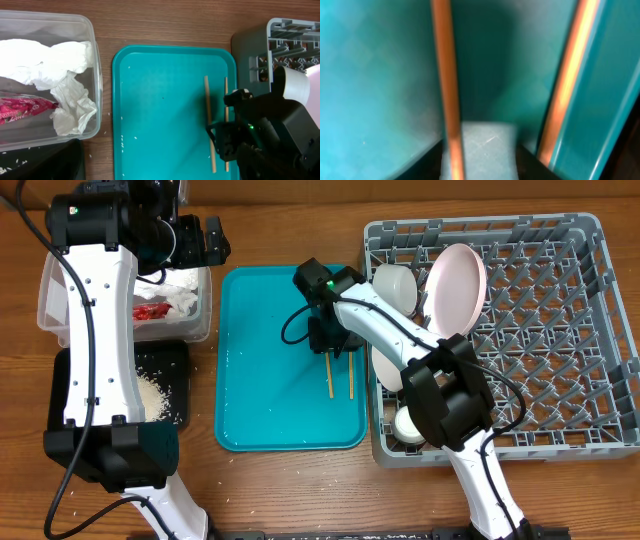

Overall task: Sort waste into correct bins and load items into the dishwasher
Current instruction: 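Carry one chopstick into the rack and release it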

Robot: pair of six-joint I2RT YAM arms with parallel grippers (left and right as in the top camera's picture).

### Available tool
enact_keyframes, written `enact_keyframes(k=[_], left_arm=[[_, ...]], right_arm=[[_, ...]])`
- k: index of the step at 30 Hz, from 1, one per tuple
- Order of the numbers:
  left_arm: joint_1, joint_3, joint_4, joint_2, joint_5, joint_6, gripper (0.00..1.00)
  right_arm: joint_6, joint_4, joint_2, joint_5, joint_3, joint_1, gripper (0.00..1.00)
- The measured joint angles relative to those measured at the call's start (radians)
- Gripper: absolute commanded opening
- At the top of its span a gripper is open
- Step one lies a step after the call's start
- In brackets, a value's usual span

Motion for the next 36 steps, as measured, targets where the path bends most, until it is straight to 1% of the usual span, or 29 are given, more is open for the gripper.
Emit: enact_keyframes(k=[5, 9, 11, 13, 17, 19, 22, 26, 29, 31, 33, 36], left_arm=[[0.000, 0.000, 0.000, 0.000, 0.000, 0.000, 1.00], [0.000, 0.000, 0.000, 0.000, 0.000, 0.000, 1.00], [0.000, 0.000, 0.000, 0.000, 0.000, 0.000, 1.00], [0.000, 0.000, 0.000, 0.000, 0.000, 0.000, 1.00], [0.000, 0.000, 0.000, 0.000, 0.000, 0.000, 1.00], [0.000, 0.000, 0.000, 0.000, 0.000, 0.000, 1.00], [0.000, 0.000, 0.000, 0.000, 0.000, 0.000, 1.00], [0.000, 0.000, 0.000, 0.000, 0.000, 0.000, 1.00], [0.000, 0.000, 0.000, 0.000, 0.000, 0.000, 1.00], [0.000, 0.000, 0.001, 0.000, 0.000, 0.000, 1.00], [0.000, 0.000, 0.001, 0.000, 0.000, 0.000, 1.00], [0.000, 0.000, 0.001, 0.000, 0.000, 0.000, 1.00]], right_arm=[[0.008, -0.023, -0.001, -0.033, 0.009, -0.002, 0.04], [0.005, -0.113, 0.015, -0.052, 0.072, 0.000, 0.04], [-0.008, -0.176, 0.022, -0.059, 0.150, 0.001, 0.04], [-0.020, -0.249, 0.022, -0.061, 0.264, 0.002, 0.04], [-0.054, -0.403, 0.020, -0.056, 0.547, 0.000, 0.04], [-0.064, -0.510, 0.013, -0.042, 0.694, -0.001, 0.04], [-0.082, -0.528, -0.032, -0.040, 0.802, -0.013, 0.04], [-0.090, -0.535, -0.128, -0.044, 0.816, -0.044, 0.04], [-0.093, -0.534, -0.208, -0.035, 0.794, -0.066, 0.04], [-0.083, -0.534, -0.280, -0.012, 0.735, -0.072, 0.04], [-0.054, -0.531, -0.367, 0.022, 0.639, -0.079, 0.04], [0.028, -0.534, -0.511, 0.088, 0.444, -0.114, 0.04]])
